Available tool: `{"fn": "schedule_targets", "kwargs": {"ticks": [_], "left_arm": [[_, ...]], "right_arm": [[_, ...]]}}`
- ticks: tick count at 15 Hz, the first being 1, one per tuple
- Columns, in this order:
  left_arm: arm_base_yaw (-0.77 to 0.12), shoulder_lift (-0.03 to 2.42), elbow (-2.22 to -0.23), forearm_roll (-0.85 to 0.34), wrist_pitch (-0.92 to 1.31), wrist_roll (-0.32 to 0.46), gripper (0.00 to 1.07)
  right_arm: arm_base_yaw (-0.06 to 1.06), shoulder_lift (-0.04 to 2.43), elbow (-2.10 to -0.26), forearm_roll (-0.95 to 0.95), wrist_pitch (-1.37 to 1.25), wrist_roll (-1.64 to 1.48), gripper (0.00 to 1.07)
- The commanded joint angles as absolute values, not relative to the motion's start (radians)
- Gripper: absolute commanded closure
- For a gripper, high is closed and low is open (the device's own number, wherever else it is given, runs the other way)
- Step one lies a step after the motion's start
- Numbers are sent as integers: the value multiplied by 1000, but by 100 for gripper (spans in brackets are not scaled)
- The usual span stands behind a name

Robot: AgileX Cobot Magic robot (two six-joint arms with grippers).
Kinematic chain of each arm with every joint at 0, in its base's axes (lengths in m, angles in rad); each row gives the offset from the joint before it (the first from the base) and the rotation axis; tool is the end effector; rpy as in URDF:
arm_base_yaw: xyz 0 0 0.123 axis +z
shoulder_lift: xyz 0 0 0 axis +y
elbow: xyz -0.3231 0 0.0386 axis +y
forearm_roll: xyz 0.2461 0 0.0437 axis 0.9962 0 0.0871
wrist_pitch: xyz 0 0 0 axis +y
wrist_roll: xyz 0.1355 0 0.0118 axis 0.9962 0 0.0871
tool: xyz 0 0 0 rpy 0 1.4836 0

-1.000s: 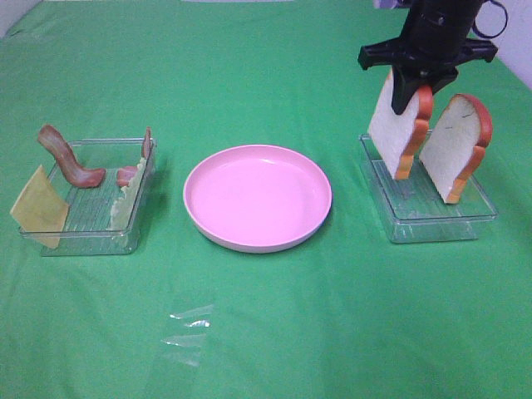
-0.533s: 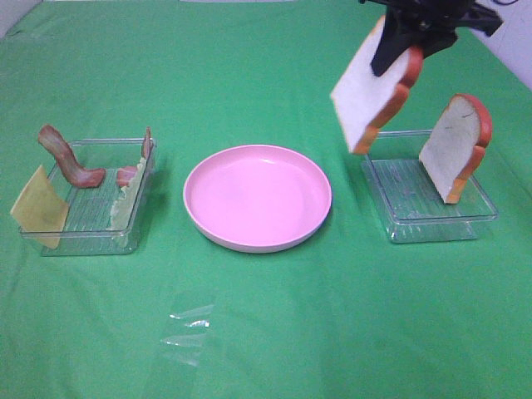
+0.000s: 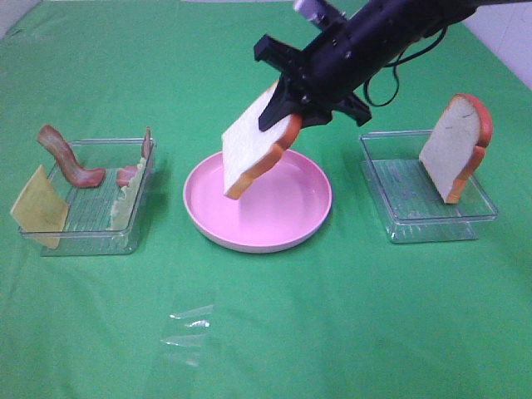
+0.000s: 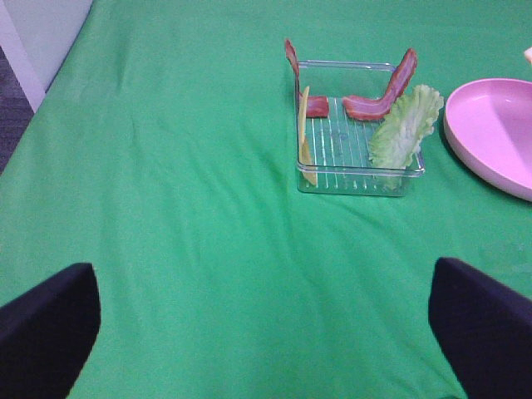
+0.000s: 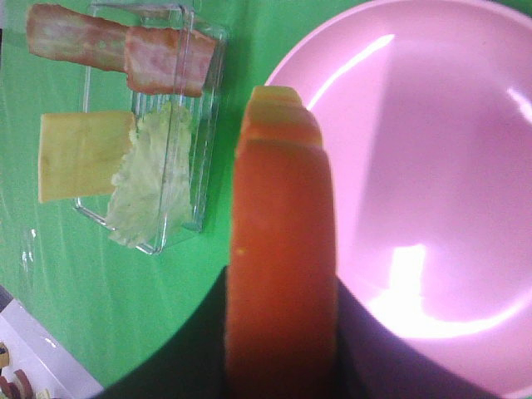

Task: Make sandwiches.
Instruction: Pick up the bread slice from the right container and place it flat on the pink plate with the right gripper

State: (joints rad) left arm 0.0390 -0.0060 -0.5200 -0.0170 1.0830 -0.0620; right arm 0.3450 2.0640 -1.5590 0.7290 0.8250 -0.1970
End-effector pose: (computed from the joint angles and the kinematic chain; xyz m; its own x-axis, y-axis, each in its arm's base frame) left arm -0.0111 -0.0025 0.2594 -0.4494 -0.0875 -0.8890 -0.0572 0.9960 -0.0691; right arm 0.4269 0.2242 0.2029 -0.9594 -0.0289 -0.2805 -0.1893 0.8032 0.5649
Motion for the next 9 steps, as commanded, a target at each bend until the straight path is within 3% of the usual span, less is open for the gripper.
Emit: {"fn": "schedule_targets", "kwargs": {"ticks": [1, 4, 9], "left_arm": [[36, -20, -516, -24, 1073, -61, 4], [36, -20, -516, -24, 1073, -61, 4], [36, -20, -516, -24, 1073, -61, 4]], "right_arm": [[365, 2111, -1551, 783, 779, -213, 107], [372, 2180, -1551, 887, 729, -263, 107], [370, 2200, -1551, 845, 653, -281, 107]]}}
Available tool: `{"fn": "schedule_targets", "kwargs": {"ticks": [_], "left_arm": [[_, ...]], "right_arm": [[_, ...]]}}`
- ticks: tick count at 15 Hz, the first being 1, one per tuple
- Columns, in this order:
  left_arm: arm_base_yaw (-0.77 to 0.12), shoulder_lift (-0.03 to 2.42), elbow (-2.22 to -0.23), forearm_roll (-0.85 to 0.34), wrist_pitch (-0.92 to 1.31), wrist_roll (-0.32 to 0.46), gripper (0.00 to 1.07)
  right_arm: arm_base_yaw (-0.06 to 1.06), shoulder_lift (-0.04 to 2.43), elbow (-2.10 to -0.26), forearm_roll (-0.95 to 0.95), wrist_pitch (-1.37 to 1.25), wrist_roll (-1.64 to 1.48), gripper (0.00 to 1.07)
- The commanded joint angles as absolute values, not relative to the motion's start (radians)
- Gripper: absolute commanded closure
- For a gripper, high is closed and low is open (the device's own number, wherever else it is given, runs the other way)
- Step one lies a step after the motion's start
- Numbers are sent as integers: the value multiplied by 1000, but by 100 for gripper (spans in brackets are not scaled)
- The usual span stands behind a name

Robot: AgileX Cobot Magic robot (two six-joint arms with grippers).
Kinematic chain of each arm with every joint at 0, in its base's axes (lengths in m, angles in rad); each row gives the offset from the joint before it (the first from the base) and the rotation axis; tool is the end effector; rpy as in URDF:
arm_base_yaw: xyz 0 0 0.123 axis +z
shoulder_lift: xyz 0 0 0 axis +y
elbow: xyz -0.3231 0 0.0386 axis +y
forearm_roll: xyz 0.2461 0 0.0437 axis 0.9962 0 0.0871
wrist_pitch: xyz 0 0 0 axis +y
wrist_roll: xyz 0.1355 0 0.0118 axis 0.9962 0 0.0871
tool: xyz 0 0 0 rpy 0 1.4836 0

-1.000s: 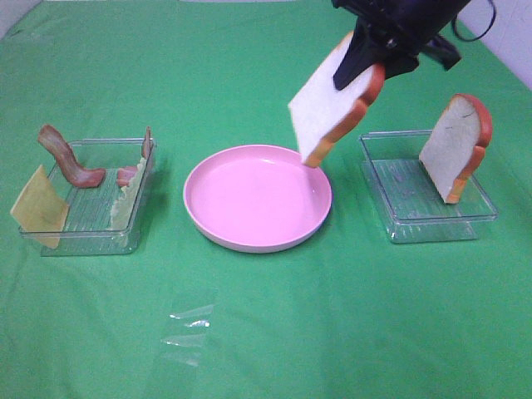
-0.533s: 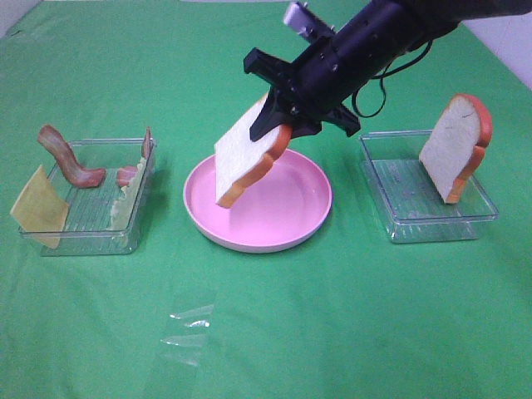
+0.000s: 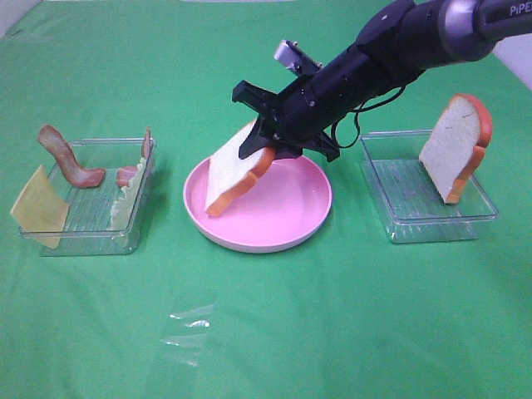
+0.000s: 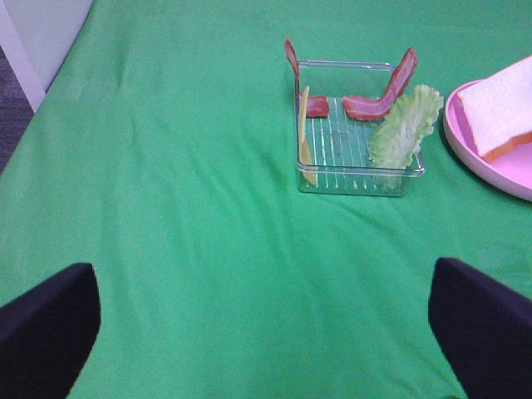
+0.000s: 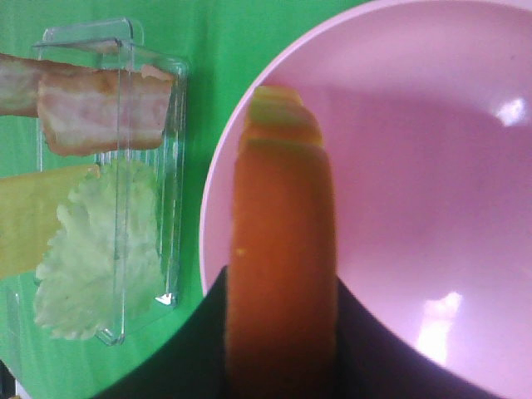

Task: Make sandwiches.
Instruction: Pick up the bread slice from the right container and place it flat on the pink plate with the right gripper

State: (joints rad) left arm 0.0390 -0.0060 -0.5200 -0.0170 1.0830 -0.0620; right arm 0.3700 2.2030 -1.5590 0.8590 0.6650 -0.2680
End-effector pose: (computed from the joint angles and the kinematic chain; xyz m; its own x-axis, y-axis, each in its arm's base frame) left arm -0.0111 -0.0025 0.2594 -0.4494 -0.0875 -0.8890 -0.0572 0.9960 -0.0691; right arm 0.4497 0.2426 0.1449 -0.9592 0.0587 -0.2766 -0.1215 0.7977 0.5907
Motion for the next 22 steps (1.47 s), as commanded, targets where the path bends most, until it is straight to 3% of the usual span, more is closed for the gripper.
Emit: {"fn": "schedule_targets", "kwargs": {"ticks": [1, 6, 9, 13, 14, 19, 22], "left_arm": [[36, -20, -516, -24, 1073, -61, 4], [36, -20, -516, -24, 1073, -61, 4], [36, -20, -516, -24, 1073, -61, 4], [36, -20, -516, -24, 1073, -61, 4], [36, -20, -516, -24, 1073, -61, 4], [36, -20, -516, -24, 1073, -61, 4], [36, -20, -516, -24, 1073, -61, 4]], "right_arm": [[370, 2202, -1551, 844, 655, -281, 107], [370, 2208, -1551, 844, 693, -280, 107], [370, 2209, -1551, 845, 696, -274, 94], [370, 2208, -1551, 812, 699, -274, 25], [370, 2205, -1551, 779, 700, -274, 17], [370, 2158, -1553, 608, 758, -243, 13], [369, 2075, -1553, 356, 822, -66, 13]]}}
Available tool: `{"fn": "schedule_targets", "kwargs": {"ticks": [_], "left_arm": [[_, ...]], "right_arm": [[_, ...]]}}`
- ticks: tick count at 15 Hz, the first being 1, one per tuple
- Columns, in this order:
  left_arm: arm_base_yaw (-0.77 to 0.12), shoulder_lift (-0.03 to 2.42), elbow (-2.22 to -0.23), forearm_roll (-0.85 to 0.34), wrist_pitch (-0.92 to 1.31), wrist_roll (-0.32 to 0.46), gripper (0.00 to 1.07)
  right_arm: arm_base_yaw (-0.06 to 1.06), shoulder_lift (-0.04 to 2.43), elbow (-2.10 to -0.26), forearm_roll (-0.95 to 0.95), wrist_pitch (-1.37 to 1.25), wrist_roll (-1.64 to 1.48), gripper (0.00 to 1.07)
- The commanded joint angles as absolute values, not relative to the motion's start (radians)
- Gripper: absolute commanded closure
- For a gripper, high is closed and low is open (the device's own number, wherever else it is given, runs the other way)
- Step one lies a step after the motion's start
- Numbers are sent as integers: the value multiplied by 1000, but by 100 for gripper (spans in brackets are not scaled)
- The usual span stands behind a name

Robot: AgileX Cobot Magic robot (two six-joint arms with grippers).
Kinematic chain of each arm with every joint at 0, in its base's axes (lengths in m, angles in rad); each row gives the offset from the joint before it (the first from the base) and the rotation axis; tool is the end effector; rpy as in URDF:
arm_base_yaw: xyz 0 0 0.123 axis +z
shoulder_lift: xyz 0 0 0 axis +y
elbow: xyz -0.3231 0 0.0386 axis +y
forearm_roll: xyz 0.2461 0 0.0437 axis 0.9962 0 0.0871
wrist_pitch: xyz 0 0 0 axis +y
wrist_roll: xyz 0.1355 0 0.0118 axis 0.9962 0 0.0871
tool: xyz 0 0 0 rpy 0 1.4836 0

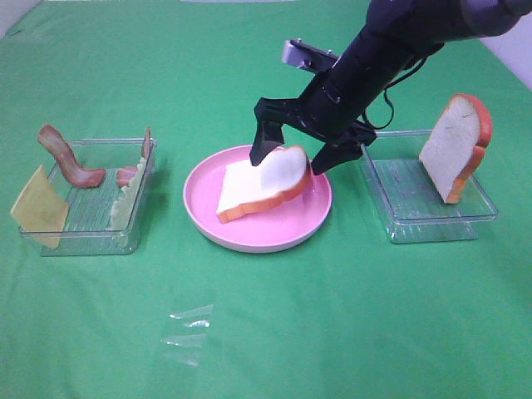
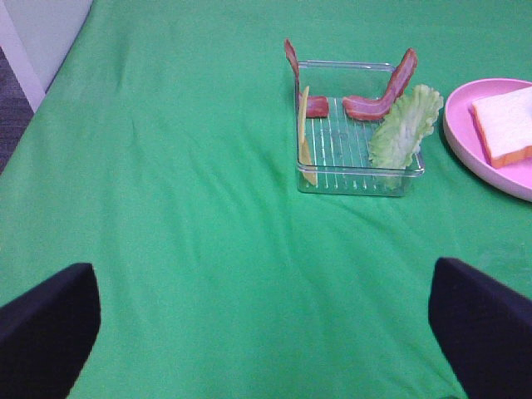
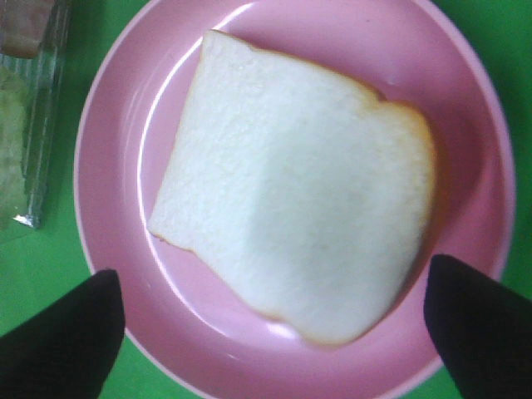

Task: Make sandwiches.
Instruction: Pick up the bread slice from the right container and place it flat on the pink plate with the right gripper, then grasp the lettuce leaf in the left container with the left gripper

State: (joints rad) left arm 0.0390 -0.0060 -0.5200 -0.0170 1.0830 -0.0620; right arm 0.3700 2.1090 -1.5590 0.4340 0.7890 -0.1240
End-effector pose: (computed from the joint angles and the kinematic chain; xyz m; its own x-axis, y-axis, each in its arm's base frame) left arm -0.0111 -0.0025 0.2594 -0.4494 -0.0875 -0.8890 -0.0572 0.9960 -0.0691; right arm 0.4310 0.2107 0.1681 -0.9389 -0.1692 -0.2997 -0.2713 0.8998 0.3418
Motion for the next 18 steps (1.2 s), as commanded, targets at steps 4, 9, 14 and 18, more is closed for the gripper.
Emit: {"fn": "schedule_targets", "kwargs": {"ticks": [4, 9, 14, 18], "left_arm": [[36, -20, -516, -24, 1073, -61, 4], [36, -20, -516, -24, 1073, -61, 4], [36, -20, -516, -24, 1073, -61, 4], [36, -20, -516, -24, 1073, -61, 4]], "right_arm": [[369, 1980, -1553, 242, 905, -41, 13], [264, 1839, -1553, 175, 1025, -25, 14], [8, 1733, -1551, 39, 1183, -11, 14], [-13, 1646, -1475, 16, 1228, -22, 14]]}}
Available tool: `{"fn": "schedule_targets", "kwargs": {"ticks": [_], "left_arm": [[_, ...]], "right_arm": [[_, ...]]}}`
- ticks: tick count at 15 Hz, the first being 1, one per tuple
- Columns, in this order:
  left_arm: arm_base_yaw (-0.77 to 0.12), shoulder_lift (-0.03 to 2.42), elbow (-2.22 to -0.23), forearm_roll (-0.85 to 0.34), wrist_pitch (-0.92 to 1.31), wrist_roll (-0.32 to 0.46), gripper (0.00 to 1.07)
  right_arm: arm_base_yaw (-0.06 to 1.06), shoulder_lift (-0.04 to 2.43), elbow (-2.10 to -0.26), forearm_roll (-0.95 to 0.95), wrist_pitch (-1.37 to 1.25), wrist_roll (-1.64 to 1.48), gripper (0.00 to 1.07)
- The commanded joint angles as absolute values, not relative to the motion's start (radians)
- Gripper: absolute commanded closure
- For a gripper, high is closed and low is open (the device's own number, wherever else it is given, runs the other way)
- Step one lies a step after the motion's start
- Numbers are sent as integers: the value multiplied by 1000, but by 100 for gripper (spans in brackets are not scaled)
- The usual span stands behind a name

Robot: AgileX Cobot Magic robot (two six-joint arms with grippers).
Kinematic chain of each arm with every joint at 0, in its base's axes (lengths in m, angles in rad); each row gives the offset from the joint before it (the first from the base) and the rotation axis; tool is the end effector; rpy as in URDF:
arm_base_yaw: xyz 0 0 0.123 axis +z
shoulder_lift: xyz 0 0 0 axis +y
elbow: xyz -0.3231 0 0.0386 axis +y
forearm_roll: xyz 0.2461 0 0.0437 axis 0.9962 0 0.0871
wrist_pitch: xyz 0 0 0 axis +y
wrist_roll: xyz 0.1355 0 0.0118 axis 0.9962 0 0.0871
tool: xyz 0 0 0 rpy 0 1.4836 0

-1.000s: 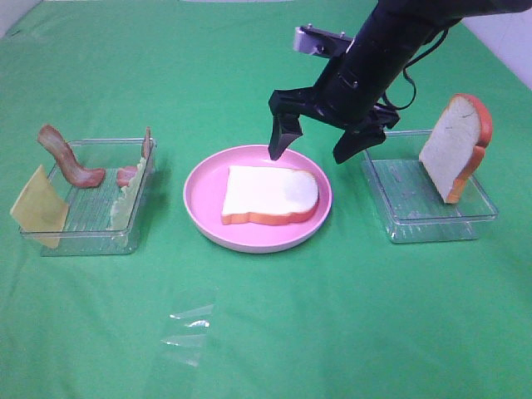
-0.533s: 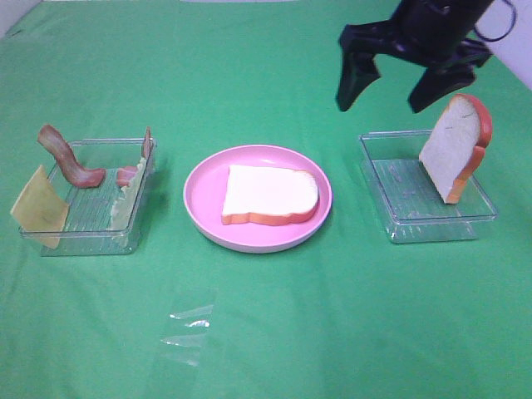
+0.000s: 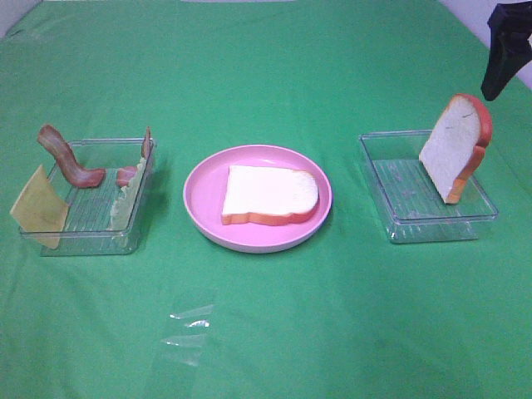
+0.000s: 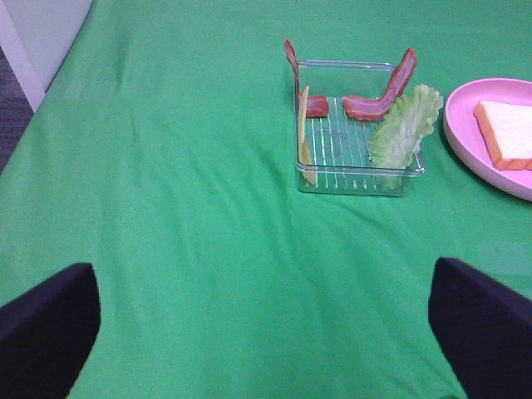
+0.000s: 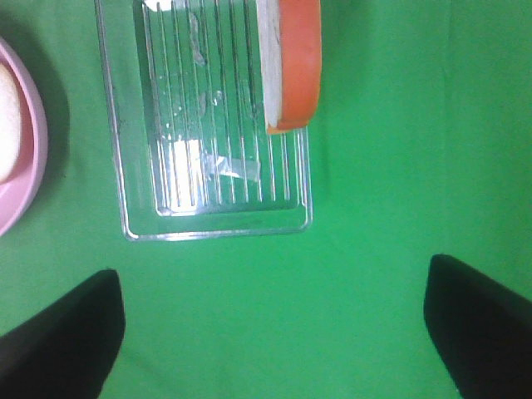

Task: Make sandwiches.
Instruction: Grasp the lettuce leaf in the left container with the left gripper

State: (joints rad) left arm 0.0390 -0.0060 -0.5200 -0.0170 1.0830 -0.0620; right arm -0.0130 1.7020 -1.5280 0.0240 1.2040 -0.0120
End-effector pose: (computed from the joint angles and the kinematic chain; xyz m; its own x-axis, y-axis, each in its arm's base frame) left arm -0.0111 -0.0025 0.2594 -0.4494 -0.0875 -0.8890 -0.0572 0.9960 -0.0691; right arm 0.3680 -0.0017 0.3080 -0.9610 0.0091 -0.2765 0.0035 0.9998 0.0206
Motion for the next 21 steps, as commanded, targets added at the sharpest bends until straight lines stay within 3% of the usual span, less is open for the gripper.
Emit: {"fn": "schedule_targets", "kwargs": {"ticks": [1, 4, 5, 9, 15, 21], "left_arm": [[36, -20, -516, -24, 1073, -61, 4], [36, -20, -516, -24, 1073, -61, 4], [36, -20, -516, -24, 1073, -61, 4], [36, -20, -516, -24, 1073, -61, 4], [36, -19, -516, -24, 1073, -57, 4], [36, -19, -516, -24, 1073, -57, 4]], "right_arm": [[-13, 1583, -1406, 28, 1215, -22, 14], [-13, 1388, -1163, 23, 1155, -22, 14], [-13, 1201, -984, 23, 1120, -22, 14], [-13, 803, -733, 44, 1119, -20, 14], [-13, 352, -562, 60, 1126, -21, 14], [16, 218, -451, 78, 1108, -24, 14]]}}
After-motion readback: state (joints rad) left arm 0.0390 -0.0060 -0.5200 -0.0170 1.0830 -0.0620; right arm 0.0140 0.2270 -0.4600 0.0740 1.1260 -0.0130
